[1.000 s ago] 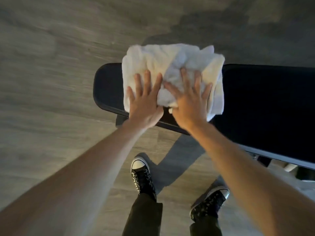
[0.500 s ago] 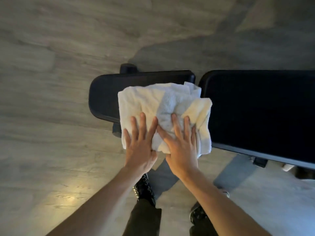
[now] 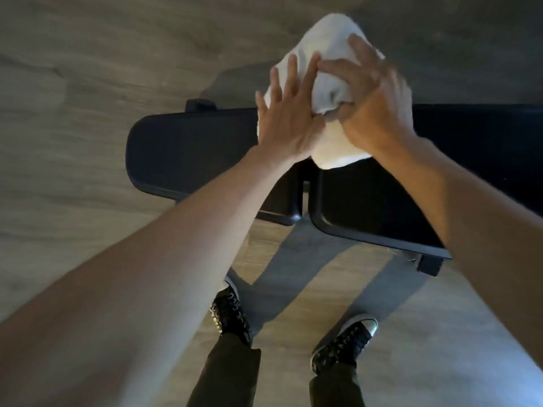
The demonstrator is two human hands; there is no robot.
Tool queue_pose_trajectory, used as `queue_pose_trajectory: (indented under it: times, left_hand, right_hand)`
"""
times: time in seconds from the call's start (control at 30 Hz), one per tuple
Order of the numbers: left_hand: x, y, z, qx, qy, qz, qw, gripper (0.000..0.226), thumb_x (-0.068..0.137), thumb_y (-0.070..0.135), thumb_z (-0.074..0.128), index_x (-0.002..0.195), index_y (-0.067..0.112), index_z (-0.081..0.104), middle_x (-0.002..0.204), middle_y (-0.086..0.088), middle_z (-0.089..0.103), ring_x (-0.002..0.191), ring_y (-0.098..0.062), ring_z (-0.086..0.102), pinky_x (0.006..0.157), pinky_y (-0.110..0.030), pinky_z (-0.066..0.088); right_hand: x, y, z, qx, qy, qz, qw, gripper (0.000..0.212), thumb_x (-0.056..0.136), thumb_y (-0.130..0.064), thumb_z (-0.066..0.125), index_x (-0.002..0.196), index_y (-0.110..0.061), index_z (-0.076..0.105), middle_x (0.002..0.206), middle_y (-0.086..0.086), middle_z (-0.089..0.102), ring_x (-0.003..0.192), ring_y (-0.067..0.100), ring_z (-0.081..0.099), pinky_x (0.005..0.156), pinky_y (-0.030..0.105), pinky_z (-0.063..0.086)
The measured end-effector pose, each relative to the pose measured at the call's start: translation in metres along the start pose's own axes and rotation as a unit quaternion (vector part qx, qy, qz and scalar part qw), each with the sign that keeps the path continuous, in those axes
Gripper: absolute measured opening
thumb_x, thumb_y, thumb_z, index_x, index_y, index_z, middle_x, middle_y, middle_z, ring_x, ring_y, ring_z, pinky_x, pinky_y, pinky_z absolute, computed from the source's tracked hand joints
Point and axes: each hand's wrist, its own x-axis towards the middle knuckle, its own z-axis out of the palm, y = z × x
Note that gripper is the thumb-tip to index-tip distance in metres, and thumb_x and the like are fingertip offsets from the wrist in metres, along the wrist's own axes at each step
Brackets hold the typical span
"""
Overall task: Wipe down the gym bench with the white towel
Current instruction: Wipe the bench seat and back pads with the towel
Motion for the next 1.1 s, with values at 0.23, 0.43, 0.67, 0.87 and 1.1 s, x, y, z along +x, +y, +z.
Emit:
queue_pose_trajectory:
  times: [0.23, 0.43, 0.67, 0.87, 1.1]
  left_hand:
    - [-0.029, 0.025, 0.061, 0.122, -0.125, 0.047, 0.983, 0.085, 0.102, 0.021, 0.045, 0.162, 0.010, -0.014, 0.172, -0.010, -0.018, 0.158, -0.033, -0.015, 0.127, -0.058, -0.001]
    - [-0.100, 0.017, 0.094, 0.164, -0.069, 0.029, 0.984, 0.096, 0.095, 0.021, 0.050, 0.160, 0.010, -0.019, 0.172, -0.010, -0.021, 0.159, -0.030, -0.016, 0.127, -0.058, 0.003]
    - [-0.188, 0.015, 0.124, 0.145, -0.057, 0.028, 0.987, 0.088, 0.091, 0.015, 0.043, 0.163, 0.009, -0.007, 0.173, -0.012, -0.010, 0.159, -0.035, -0.007, 0.126, -0.062, 0.014]
    - [-0.130, 0.022, 0.107, 0.139, -0.086, 0.041, 0.986, 0.093, 0.095, 0.022, 0.046, 0.161, 0.015, -0.019, 0.170, -0.007, -0.024, 0.157, -0.034, -0.018, 0.127, -0.062, 0.003]
    - [-0.011, 0.061, 0.069, 0.157, -0.137, 0.008, 0.978, 0.088, 0.101, 0.021, 0.046, 0.161, 0.015, -0.019, 0.171, -0.009, -0.024, 0.157, -0.036, -0.017, 0.125, -0.065, 0.000]
  right_hand:
    - [-0.050, 0.053, 0.014, -0.084, -0.160, 0.038, 0.983, 0.065, 0.095, -0.023, 0.062, 0.149, -0.051, 0.039, 0.173, 0.007, -0.002, 0.154, 0.047, 0.004, 0.123, 0.067, 0.008]
    - [-0.120, 0.032, 0.034, -0.016, -0.126, 0.048, 0.991, 0.076, 0.080, -0.023, 0.078, 0.145, -0.049, 0.047, 0.173, 0.005, 0.009, 0.156, 0.046, 0.002, 0.120, 0.072, 0.010]
    - [-0.215, 0.017, 0.056, -0.013, -0.118, 0.057, 0.991, 0.102, 0.060, -0.016, 0.090, 0.147, -0.043, 0.045, 0.172, 0.007, 0.012, 0.155, 0.048, 0.004, 0.119, 0.074, 0.013]
    - [-0.172, 0.039, 0.047, -0.049, -0.104, 0.054, 0.992, 0.094, 0.065, -0.023, 0.089, 0.145, -0.043, 0.045, 0.170, 0.009, 0.020, 0.152, 0.051, 0.014, 0.117, 0.075, 0.017]
    - [-0.056, 0.086, 0.016, -0.080, -0.108, 0.042, 0.990, 0.069, 0.091, -0.026, 0.067, 0.148, -0.050, 0.038, 0.172, 0.007, 0.006, 0.153, 0.051, 0.006, 0.119, 0.073, 0.009]
